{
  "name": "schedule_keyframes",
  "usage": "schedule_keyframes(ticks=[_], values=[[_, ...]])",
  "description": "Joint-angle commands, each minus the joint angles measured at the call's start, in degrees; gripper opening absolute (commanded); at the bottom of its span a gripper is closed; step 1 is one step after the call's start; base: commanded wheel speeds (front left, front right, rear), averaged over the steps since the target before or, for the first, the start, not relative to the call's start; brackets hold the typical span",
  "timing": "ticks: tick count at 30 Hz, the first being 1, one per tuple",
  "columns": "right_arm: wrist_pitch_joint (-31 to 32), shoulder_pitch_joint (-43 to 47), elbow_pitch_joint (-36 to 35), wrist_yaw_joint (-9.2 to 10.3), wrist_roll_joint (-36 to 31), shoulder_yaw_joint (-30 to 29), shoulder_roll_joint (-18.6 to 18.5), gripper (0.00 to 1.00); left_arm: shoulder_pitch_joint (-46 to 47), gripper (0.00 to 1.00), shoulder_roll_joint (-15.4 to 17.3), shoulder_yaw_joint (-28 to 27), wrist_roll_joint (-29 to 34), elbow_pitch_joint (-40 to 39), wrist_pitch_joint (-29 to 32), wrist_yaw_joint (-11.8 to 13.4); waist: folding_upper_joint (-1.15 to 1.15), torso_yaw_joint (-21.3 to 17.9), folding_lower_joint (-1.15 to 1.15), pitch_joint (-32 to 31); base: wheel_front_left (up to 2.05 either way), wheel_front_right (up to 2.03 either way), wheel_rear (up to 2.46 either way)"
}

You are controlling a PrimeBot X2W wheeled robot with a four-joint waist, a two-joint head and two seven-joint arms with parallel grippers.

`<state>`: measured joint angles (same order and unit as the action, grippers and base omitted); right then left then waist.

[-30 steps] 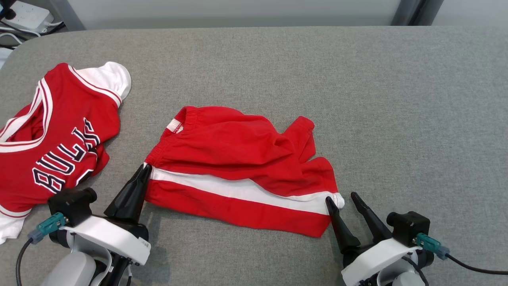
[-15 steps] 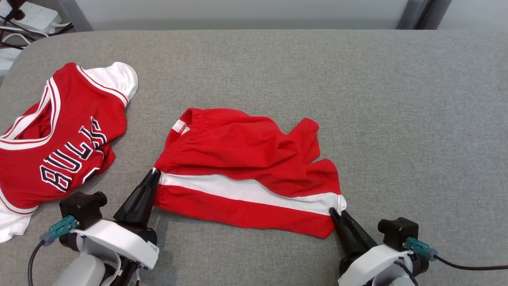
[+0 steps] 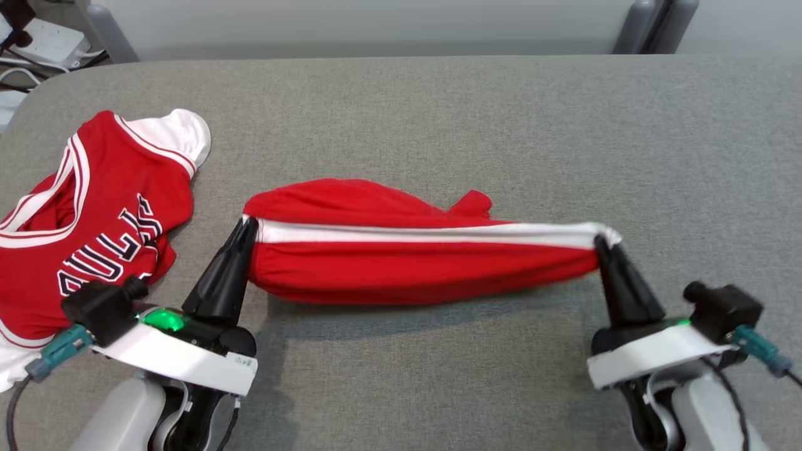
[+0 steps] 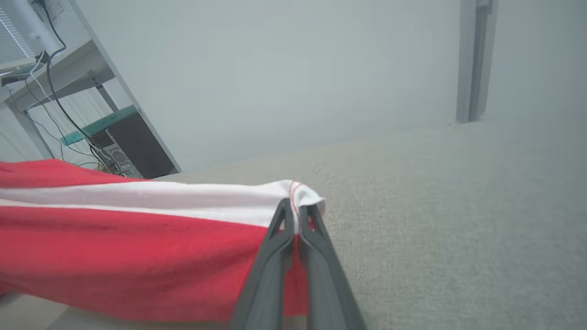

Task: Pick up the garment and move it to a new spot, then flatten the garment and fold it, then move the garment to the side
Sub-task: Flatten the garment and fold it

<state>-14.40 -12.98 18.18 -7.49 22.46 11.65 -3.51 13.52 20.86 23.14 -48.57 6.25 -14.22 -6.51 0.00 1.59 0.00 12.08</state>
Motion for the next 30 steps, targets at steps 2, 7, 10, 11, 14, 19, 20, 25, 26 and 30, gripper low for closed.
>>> schedule_keyframes(ticks=[2, 7, 10, 11, 14, 19, 20, 25, 26, 30], values=[[-0.6, -2.9, -6.0, 0.0, 0.0, -0.7, -0.5, 0.0, 3.1, 0.0, 1.6, -2.8, -5.6, -5.0, 0.4, -0.7, 0.0, -0.9, 0.0, -0.8, 0.0, 0.0, 0.0], [-0.6, -7.6, -12.5, 0.0, 2.3, -0.9, -3.2, 0.0, 8.3, 0.0, 3.8, -3.3, -15.9, -11.8, 6.8, -0.9, 0.0, -2.4, 0.0, -1.9, 0.0, 0.0, 0.0], [-0.6, -11.4, -15.8, 0.0, 3.9, -1.7, -5.4, 0.0, 12.9, 0.0, 4.8, -5.9, -22.6, -15.0, 10.6, -0.9, 0.0, -3.6, 0.0, -2.9, 0.0, 0.0, 0.0], [-0.6, -12.6, -16.9, 0.0, 4.3, -2.2, -6.1, 0.0, 14.4, 0.0, 4.9, -6.8, -24.9, -15.9, 11.9, -0.5, 0.0, -4.0, 0.0, -3.3, 0.0, 0.0, 0.0], [-0.6, -14.6, -19.1, 0.0, 4.9, -3.0, -7.9, 0.0, 16.9, 0.0, 4.7, -8.2, -29.8, -17.8, 14.9, 1.5, 0.0, -5.0, 0.0, -4.4, 0.0, 0.0, 0.0], [-0.6, -15.3, -25.2, 0.0, 3.8, -5.9, -12.7, 0.0, 20.0, 0.0, 5.5, -10.0, -37.3, -24.2, 21.3, 10.3, 0.0, -7.0, 0.0, -7.1, 0.0, 0.0, 0.0], [-0.6, -14.8, -27.0, 0.0, 3.1, -6.6, -13.8, 0.0, 20.1, 0.0, 5.7, -10.3, -38.4, -25.8, 22.2, 12.3, 0.0, -7.4, 0.0, -7.3, 0.0, 0.0, 0.0], [2.4, -14.5, -38.2, 0.0, 0.5, -14.4, -16.9, 0.0, 20.4, 0.0, 4.9, -10.8, -46.2, -35.0, 27.1, 22.9, 0.0, -8.3, 0.0, -7.0, 0.0, 0.0, 0.0], [3.7, -14.8, -39.6, 0.0, 0.5, -15.0, -17.1, 0.0, 20.4, 0.0, 4.8, -10.5, -47.4, -36.3, 28.0, 24.9, 0.0, -8.4, 0.0, -6.8, 0.0, 0.0, 0.0], [9.8, -18.4, -35.7, 0.0, 2.0, -9.8, -16.2, 0.0, 20.3, 0.0, 6.8, -8.3, -46.2, -33.9, 29.9, 28.4, 0.0, -8.9, 0.0, -4.9, 0.0, 0.0, 0.0]])
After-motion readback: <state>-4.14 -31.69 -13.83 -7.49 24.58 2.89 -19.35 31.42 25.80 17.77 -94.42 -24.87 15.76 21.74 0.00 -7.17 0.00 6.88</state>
